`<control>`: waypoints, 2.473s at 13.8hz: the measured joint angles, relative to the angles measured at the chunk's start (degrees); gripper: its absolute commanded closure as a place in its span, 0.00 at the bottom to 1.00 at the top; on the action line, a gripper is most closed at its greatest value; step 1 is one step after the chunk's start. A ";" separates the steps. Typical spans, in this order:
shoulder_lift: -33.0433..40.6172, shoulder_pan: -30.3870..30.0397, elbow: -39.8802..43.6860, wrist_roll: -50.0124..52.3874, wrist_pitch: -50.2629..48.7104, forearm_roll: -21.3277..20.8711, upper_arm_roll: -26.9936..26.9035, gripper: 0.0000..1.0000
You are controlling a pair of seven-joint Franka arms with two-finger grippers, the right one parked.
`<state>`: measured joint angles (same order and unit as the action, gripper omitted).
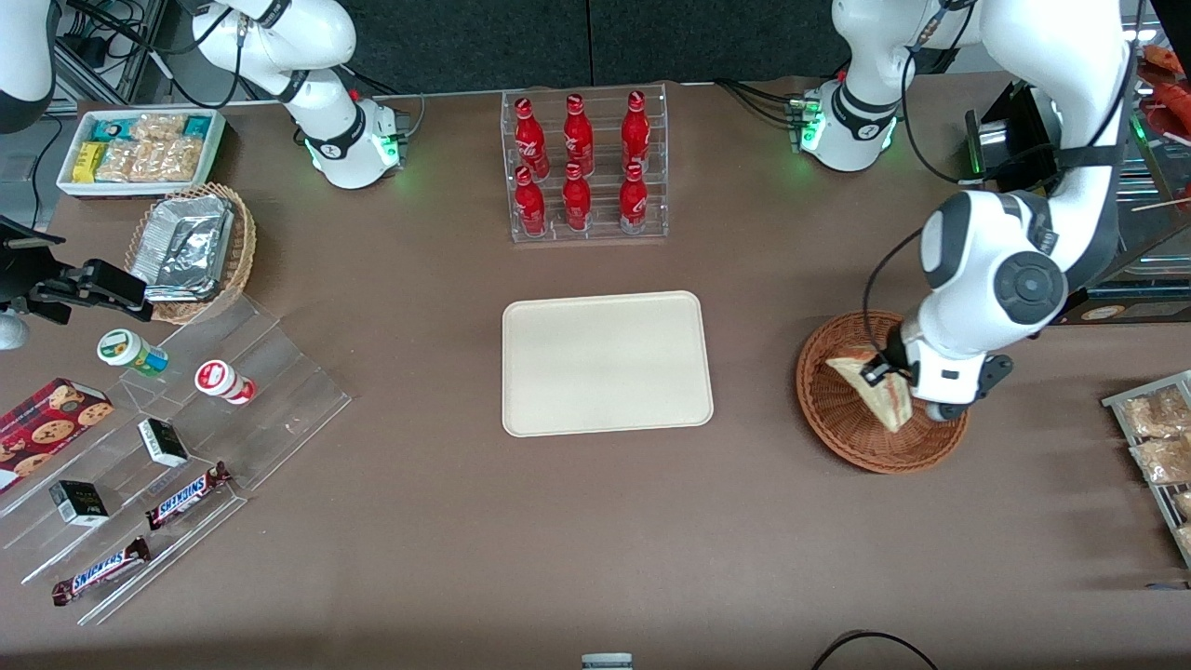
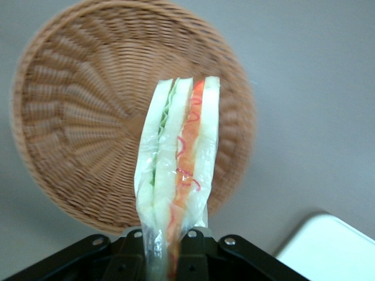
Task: Place sandwich from basket to tray
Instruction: 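Lift the sandwich and carry it with the left gripper over the cream tray, then lower the sandwich onto the tray and open the left gripper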
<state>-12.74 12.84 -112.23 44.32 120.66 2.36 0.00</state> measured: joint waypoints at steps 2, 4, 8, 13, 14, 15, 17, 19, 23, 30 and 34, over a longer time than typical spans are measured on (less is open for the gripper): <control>-0.58 4.39 1.21 0.00 -0.02 0.00 0.18 1.00; -2.26 9.54 2.79 0.02 0.01 0.00 0.32 1.00; -9.36 19.79 10.00 0.84 0.38 0.00 0.46 1.00; -19.93 27.60 20.39 0.93 0.45 0.00 0.46 1.00; -21.81 28.81 21.93 1.07 0.48 0.00 0.45 1.00; -23.45 29.78 23.28 1.17 0.54 0.00 0.45 1.00; -25.80 30.92 25.02 1.17 1.00 0.00 0.44 1.00; -27.19 31.82 25.73 1.17 1.54 0.00 0.45 1.00; -28.99 32.64 25.81 1.17 2.18 0.00 0.44 0.84; -29.53 32.76 26.55 1.17 2.36 0.00 0.39 0.00; -29.56 32.69 28.35 1.18 2.35 0.01 0.02 0.00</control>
<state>-42.30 45.53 -83.88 45.50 123.01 2.37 0.01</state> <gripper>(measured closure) 0.018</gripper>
